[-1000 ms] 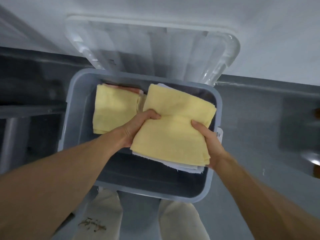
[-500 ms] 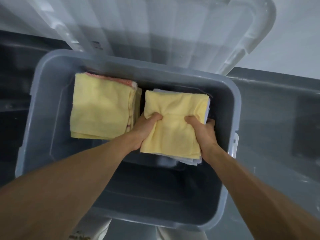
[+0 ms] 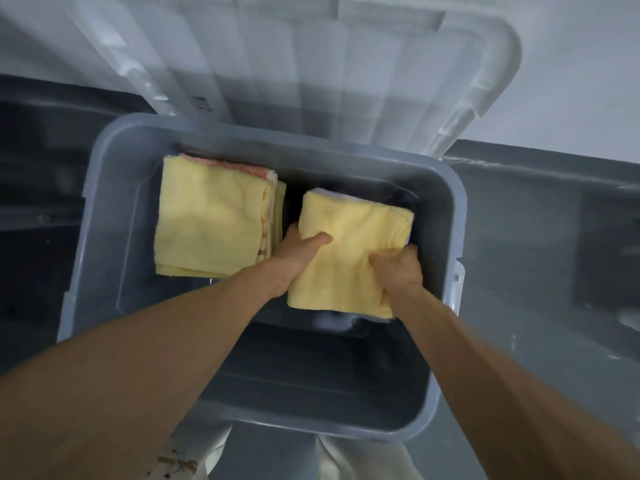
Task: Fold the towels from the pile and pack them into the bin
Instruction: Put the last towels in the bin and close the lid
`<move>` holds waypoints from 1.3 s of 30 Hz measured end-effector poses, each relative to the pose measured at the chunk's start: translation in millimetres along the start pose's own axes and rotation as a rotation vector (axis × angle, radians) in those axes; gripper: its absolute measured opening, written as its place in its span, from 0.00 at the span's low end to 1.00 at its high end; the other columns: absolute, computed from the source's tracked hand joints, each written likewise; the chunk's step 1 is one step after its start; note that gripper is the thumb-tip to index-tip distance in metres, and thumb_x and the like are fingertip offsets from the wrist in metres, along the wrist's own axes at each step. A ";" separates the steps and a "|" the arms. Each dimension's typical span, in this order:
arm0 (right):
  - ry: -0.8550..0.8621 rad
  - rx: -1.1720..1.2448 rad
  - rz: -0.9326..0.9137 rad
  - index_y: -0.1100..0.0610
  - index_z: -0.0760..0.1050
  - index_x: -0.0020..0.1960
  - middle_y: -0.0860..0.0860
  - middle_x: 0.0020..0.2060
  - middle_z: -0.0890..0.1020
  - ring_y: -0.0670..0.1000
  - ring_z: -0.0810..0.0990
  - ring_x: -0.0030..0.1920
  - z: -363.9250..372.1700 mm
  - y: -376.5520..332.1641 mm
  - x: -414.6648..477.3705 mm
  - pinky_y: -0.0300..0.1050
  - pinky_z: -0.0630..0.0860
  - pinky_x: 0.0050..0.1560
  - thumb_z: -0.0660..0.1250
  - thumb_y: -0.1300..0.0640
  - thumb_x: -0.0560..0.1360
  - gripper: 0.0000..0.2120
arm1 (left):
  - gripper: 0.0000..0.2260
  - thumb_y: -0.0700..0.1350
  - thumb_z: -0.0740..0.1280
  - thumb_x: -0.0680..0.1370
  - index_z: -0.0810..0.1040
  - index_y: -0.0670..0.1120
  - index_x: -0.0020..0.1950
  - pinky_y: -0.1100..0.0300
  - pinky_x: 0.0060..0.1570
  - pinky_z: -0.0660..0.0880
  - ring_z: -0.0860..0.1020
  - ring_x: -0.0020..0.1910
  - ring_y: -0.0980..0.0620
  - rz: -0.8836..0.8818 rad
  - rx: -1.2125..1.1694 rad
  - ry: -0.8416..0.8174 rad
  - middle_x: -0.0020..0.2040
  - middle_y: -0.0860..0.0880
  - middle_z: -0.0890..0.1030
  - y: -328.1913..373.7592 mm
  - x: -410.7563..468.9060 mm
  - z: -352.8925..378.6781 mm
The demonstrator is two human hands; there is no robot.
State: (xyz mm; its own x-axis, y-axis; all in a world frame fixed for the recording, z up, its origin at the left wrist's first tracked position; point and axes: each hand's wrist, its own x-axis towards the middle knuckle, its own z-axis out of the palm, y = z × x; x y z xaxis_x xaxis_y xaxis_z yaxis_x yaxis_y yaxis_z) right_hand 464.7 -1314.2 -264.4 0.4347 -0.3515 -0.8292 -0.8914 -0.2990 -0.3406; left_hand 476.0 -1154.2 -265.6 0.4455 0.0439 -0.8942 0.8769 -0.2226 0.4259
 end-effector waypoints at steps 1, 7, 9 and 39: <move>0.003 -0.054 -0.010 0.58 0.52 0.76 0.58 0.69 0.68 0.61 0.69 0.67 -2.7 0.8 -7.5 0.53 0.71 0.61 0.63 0.61 0.77 0.32 | 0.29 0.53 0.65 0.78 0.58 0.51 0.77 0.54 0.48 0.70 0.74 0.53 0.50 0.003 0.015 -0.002 0.62 0.48 0.74 3.9 -7.5 -2.2; -0.046 -0.192 -0.078 0.58 0.50 0.78 0.59 0.70 0.68 0.61 0.69 0.68 -29.2 -15.1 -67.7 0.50 0.71 0.63 0.57 0.67 0.76 0.33 | 0.28 0.49 0.61 0.80 0.57 0.48 0.78 0.57 0.61 0.66 0.68 0.67 0.48 0.065 0.180 0.031 0.74 0.48 0.65 50.6 -73.7 -27.5; -0.079 -0.219 -0.125 0.58 0.53 0.78 0.58 0.69 0.69 0.59 0.71 0.66 -42.5 -29.8 -89.4 0.45 0.71 0.54 0.56 0.67 0.77 0.31 | 0.25 0.49 0.62 0.80 0.61 0.47 0.76 0.55 0.66 0.67 0.68 0.68 0.48 0.085 0.223 0.061 0.72 0.48 0.67 69.7 -97.8 -40.8; 0.372 -0.918 -0.747 0.57 0.73 0.63 0.56 0.62 0.69 0.58 0.65 0.61 5.6 -235.7 -106.4 0.52 0.62 0.59 0.57 0.56 0.82 0.13 | 0.18 0.50 0.54 0.83 0.67 0.48 0.72 0.53 0.66 0.59 0.65 0.65 0.43 0.765 1.160 0.289 0.66 0.44 0.67 179.4 -60.6 -195.7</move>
State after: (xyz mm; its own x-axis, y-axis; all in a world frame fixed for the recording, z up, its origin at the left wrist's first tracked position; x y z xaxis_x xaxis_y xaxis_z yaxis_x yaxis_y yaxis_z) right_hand 627.8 -1201.4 -98.3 0.9410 -0.0136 -0.3381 -0.0555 -0.9919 -0.1145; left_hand 641.6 -1006.2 -108.1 0.8798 -0.2871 -0.3789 -0.1739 -0.9362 0.3055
